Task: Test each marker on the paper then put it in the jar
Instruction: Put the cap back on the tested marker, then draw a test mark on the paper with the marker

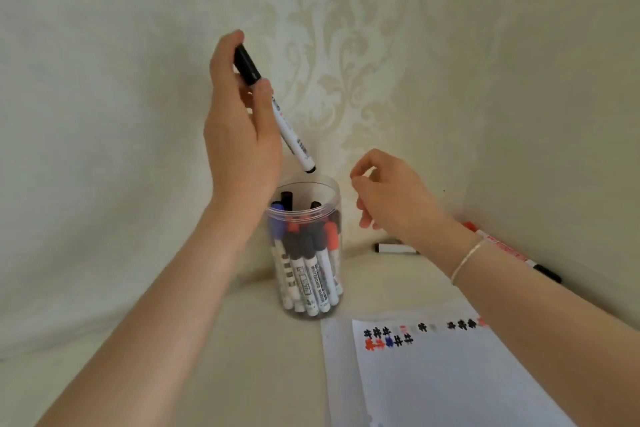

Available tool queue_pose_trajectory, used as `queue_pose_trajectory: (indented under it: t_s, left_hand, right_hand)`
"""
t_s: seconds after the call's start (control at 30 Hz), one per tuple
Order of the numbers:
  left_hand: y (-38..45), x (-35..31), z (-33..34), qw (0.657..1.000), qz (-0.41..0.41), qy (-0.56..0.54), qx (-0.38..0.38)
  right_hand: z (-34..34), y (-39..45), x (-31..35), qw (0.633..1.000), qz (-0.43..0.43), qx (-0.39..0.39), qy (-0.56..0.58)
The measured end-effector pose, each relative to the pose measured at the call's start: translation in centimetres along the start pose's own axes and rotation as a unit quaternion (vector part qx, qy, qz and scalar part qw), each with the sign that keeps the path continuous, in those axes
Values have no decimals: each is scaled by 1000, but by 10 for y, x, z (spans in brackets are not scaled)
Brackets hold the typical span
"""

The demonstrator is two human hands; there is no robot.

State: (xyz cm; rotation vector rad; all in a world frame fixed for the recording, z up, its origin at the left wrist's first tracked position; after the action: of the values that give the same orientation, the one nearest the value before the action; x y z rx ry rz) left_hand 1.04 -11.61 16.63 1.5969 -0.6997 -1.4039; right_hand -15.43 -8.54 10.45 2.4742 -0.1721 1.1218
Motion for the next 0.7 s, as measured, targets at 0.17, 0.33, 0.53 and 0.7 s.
queue_pose_trajectory:
  t_s: [0.17,0.33,0.53,0.7]
  left_hand:
    - [-7,28,18,973,-14,146,180]
    - [-10,36,26,927,11,221,302]
    - [-14,45,33,877,-26,248,411]
    - [-14,53,38,873,-34,253,415]
  right_hand:
    - [16,17,-51,917,32,100,-386]
    - [39,14,-101,847,5,115,-520]
    - [56,19,-124,834,-24,121,-537]
    - [61,21,-123,844,-65,117,-519]
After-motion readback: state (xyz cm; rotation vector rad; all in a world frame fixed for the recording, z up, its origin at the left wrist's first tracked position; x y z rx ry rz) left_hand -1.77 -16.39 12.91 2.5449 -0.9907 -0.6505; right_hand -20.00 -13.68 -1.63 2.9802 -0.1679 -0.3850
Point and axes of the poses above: each hand's wrist, its own y-axis towards the middle knuckle, its own z-axis out of the palm, x = y × z, the point moved 4 cm from there along y, towards the middle knuckle, and after that the axes turned 7 degrees about -y, right-handed, at the moved point
